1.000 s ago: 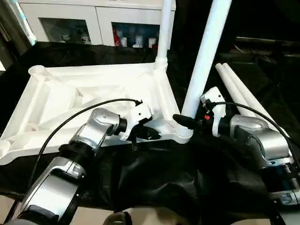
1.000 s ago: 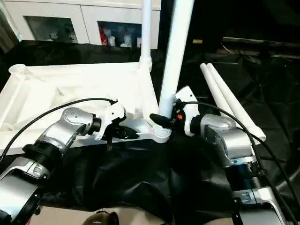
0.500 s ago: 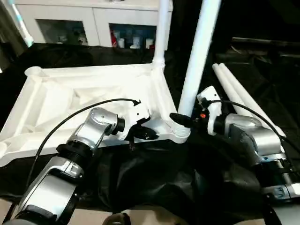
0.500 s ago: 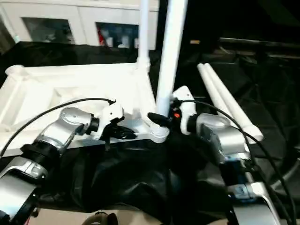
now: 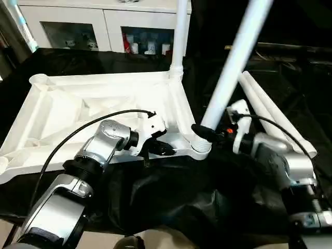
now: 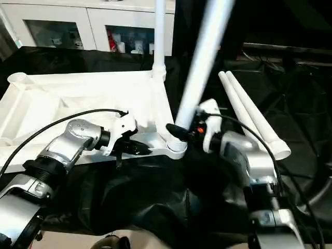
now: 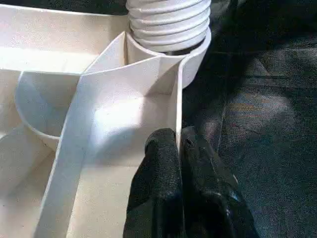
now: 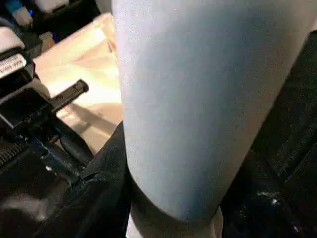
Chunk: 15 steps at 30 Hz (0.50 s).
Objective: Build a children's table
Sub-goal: Insert table leg to table base
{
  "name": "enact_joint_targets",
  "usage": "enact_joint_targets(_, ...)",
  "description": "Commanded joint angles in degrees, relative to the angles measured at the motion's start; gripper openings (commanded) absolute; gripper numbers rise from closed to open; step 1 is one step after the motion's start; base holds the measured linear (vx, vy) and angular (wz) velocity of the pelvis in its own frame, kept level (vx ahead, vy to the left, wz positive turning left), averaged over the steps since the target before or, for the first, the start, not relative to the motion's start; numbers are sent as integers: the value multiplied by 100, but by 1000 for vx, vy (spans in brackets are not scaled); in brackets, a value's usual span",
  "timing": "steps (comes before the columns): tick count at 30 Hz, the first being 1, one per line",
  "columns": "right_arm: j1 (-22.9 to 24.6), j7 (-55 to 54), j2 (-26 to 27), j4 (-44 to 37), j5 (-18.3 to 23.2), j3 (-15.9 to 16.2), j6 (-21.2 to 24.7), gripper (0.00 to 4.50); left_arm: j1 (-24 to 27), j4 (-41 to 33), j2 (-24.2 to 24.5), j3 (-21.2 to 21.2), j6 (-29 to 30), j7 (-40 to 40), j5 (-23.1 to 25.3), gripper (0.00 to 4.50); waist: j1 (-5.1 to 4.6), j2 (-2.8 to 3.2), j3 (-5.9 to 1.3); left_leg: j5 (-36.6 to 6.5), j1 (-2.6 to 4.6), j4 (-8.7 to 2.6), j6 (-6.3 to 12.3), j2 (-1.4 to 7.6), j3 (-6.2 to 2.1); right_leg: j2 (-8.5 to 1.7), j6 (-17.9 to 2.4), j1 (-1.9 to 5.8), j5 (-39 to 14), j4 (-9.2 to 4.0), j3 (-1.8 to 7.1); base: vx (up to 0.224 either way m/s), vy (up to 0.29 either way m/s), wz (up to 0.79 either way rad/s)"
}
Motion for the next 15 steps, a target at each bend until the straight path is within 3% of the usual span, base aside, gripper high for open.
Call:
enact_joint_targets(1, 379, -150, 9, 351, -160, 56, 96, 190, -57, -99, 34, 132, 23, 4, -60, 0, 13, 75, -452, -1722, 266, -461, -204, 397, -234, -401, -1544, 144, -571, -440, 213, 0, 0, 0)
enact_joint_targets(5, 700, -329, 228, 429, -73, -121, -200, 190, -132, 19, 4, 142, -26, 67, -16, 0, 20, 99, -436, -1926, 270, -485, -284, 397, -241, -409, -1525, 129, -667, -459, 217, 0, 0, 0)
enact_joint_targets(6, 767, -383, 291, 459, -59, -173, -267, 190, -156, 59, -7, 147, -47, 97, -2, 0, 26, 137, -426, -2054, 280, -493, -309, 396, -255, -422, -1503, 123, -826, -476, 219, 0, 0, 0)
enact_joint_targets(8, 893, -453, 376, 464, -54, -224, -410, 190, -192, 113, -24, 157, -70, 154, 22, 0, 10, 107, -414, -2210, 287, -513, -347, 397, -259, -419, -1444, 112, -1053, -509, 222, 0, 0, 0)
enact_joint_targets(12, 1038, -520, 426, 410, -133, -180, -630, 190, -219, 156, -32, 164, -86, 179, 35, 0, 2, 123, -397, -2423, 294, -533, -398, 400, -288, -450, -1240, 92, -1692, -578, 241, 0, 0, 0)
enact_joint_targets(15, 1147, -518, 483, 188, -197, -76, -742, 190, -237, 187, -35, 160, -110, 181, 48, 0, 10, 133, -413, -2346, 301, -550, -384, 407, -284, -434, -1182, 77, -1586, -583, 247, 0, 0, 0)
